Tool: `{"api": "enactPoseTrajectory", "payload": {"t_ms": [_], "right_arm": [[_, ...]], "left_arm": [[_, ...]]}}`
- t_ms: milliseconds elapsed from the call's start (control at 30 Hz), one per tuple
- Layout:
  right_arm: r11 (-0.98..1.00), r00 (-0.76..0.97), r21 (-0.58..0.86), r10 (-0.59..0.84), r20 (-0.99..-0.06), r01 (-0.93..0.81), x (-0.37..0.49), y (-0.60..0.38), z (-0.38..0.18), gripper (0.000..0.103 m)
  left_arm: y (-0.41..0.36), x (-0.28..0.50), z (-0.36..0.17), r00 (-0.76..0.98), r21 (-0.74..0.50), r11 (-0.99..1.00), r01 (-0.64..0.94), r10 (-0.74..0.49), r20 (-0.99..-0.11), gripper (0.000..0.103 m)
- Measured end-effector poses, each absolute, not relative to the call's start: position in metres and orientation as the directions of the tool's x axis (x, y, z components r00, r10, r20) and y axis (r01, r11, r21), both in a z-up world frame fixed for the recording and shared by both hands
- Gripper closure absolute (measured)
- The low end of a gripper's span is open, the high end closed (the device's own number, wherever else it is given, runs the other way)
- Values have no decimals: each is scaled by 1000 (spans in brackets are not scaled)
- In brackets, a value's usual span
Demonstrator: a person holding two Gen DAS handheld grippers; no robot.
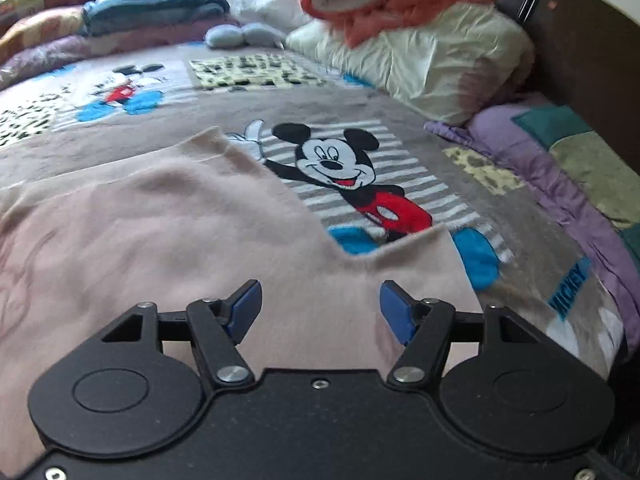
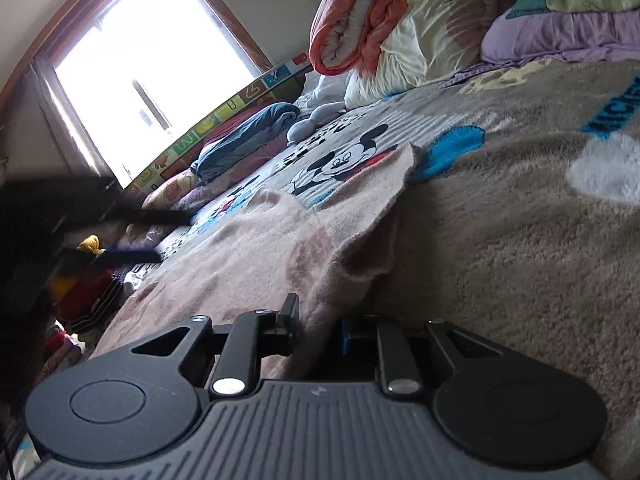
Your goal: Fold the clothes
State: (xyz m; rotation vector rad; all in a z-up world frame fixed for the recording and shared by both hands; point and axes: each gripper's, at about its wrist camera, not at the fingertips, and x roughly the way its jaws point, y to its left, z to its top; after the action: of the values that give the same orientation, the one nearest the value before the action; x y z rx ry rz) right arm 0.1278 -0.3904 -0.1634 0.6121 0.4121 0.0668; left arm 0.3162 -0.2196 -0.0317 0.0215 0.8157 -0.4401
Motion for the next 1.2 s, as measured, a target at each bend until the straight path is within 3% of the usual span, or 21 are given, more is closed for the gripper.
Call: {"api": "enactPoseTrajectory", "payload": {"t_ms": [200,300,433,633,867,933,967,1000,1200], "right_arm": [[820,906,569,191,-378,64,132,-390,-163,80],[811,901,582,209,-381,58,134,-393,-164,80],[803,897,593,222,-382,54,137,-396,-165,80],[788,895,612,231,-382,57,138,-399,-167,82],[785,896,617,230,-380,60,139,-398,-164,80],[790,898,610,227,-376,56,139,-397,-162,80],[791,899,609,227,-375,54,138,-397,-162,80],[791,900,610,227,-373,53,138,-397,-162,80],[819,929,574,211,-304,2,128,-390,-147,84]], "left_arm": [[-263,382,-38,511,-109,935,337,-279,-813,38],[-287,407,-46,500,-19,942,334,-195,-844,39],[-307,430,-58,480,64,939,338,-113,-870,47],[-329,446,-83,470,235,908,347,49,-881,59],[-351,452,-96,495,356,869,342,155,-855,61],[-356,453,-98,494,378,859,345,177,-852,67],[-358,453,-99,494,385,857,342,185,-850,75],[-358,454,-99,497,398,853,337,198,-845,93],[-347,452,-84,522,383,855,348,163,-837,97]]}}
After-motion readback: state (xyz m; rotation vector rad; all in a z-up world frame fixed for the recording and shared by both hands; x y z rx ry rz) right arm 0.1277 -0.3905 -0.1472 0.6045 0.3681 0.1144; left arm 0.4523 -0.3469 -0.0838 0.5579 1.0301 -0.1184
